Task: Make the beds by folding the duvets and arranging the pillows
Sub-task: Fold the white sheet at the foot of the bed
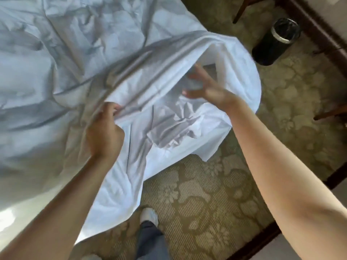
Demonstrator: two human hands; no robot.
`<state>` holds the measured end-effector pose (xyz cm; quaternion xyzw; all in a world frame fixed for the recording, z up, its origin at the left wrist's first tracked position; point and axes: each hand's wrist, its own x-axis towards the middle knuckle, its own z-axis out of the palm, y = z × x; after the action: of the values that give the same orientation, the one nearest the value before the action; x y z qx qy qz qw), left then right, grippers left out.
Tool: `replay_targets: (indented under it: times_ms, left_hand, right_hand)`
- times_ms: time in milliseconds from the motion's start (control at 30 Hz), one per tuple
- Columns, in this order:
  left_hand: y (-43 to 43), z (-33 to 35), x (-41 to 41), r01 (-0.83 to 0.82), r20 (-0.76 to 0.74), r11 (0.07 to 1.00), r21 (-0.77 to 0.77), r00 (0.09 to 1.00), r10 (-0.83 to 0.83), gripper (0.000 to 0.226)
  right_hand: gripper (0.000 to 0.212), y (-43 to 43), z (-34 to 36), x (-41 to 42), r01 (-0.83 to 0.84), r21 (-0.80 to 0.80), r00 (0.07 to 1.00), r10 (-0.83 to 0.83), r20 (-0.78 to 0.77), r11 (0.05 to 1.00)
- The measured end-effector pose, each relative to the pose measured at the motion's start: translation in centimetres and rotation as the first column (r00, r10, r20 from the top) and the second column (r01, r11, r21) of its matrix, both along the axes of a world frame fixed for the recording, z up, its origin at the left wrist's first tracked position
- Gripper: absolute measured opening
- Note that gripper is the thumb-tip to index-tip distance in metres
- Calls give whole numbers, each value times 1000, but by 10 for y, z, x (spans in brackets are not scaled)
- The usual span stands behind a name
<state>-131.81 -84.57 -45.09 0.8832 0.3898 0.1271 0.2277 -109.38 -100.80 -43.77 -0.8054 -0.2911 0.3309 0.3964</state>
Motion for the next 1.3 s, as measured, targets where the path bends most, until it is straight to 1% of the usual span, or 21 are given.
replay_targets:
  times_ms: [33, 100, 167, 267, 333, 400, 533, 567, 633, 700, 767, 800, 867, 900, 933, 967, 1033, 1133, 1200, 1233, 1300]
  left_hand:
    - [7, -2, 1, 2, 5, 1000, -22, 1000, -2, 52]
    - [6, -14, -4, 54, 1, 985, -163, 999, -55, 52]
    - [-8, -39, -16, 148, -74, 899, -412, 978, -194, 58]
    - [-29, -68, -35, 213, -213, 772, -599, 887, -410, 64]
    - [-46, -73, -43, 310, -269, 795, -521, 825, -498, 57]
    - [-67, -71, -49, 448, -350, 849, -278, 776, -524, 57]
    - [-100, -80, -46, 553, -543, 832, 50, 714, -442, 108]
    - [-102, -86, -42, 569, -589, 818, 82, 690, -421, 110]
    - [-100, -101, -28, 595, -658, 792, 137, 652, -377, 97]
    - [-90, -102, -4, 577, -660, 810, 107, 650, -376, 76]
    - [-78, -97, 15, 546, -626, 836, -62, 631, -458, 57]
    - [-73, -98, 21, 507, -619, 846, -165, 614, -489, 48]
    - [-66, -96, 30, 435, -646, 835, -338, 538, -541, 43]
    - [-64, -96, 34, 422, -653, 820, -387, 502, -567, 44]
    - [-63, -95, 38, 424, -664, 797, -430, 449, -597, 44]
    - [-63, -95, 44, 426, -680, 769, -478, 375, -630, 44]
    - [-68, -91, 58, 348, -682, 722, -598, 254, -686, 40]
    - [-81, -83, 72, 203, -690, 685, -700, 58, -722, 7]
    - [-96, -77, 72, 140, -693, 681, -718, -66, -718, 8]
    - [-105, -77, 68, 130, -674, 662, -739, -130, -727, 19]
    - [-123, -75, 60, 86, -633, 634, -769, -242, -736, 56]
  right_hand:
    - [83, -4, -27, -14, -231, -295, 958, 270, 100, 927]
    - [69, -21, -76, -59, -307, -703, 774, 598, 208, 642]
    - [53, -48, -104, -100, -253, -803, 759, 625, 180, 539]
    - [41, -88, -114, -112, -207, -787, 808, 555, 197, 581]
    - [35, -111, -108, -94, -142, -769, 797, 533, 285, 624]
    - [26, -131, -103, -69, -100, -715, 673, 576, 464, 692]
    - [24, -156, -99, -49, -6, -716, 625, 561, 542, 698]
    - [21, -151, -104, -55, 1, -739, 697, 530, 484, 674]
    - [20, -141, -121, -67, -143, -811, 943, 327, 62, 567]
    - [33, -130, -133, -71, -323, -676, 922, 59, -383, 662]
    - [40, -130, -136, -53, 18, -507, 779, -330, -533, 862]
    - [37, -132, -130, -40, 395, -419, 534, -575, -620, 818]
    - [32, -137, -109, -12, 879, -272, -21, -537, -843, 393]
    - [33, -141, -99, 1, 942, -275, -182, -396, -900, 193]
    - [36, -143, -88, 17, 955, -280, -235, -320, -918, 101]
    - [40, -145, -80, 34, 953, -286, -242, -319, -916, 99]
    - [44, -143, -65, 70, 899, -358, -196, -499, -844, 252]
    - [24, -149, -76, 107, 811, -424, 33, -756, -654, 403]
    - [28, -163, -97, 110, 766, -459, 258, -870, -421, 449]
    - [28, -178, -105, 102, 695, -563, 360, -894, -266, 447]
    - [15, -213, -103, 85, 406, -756, 526, -808, -267, 514]
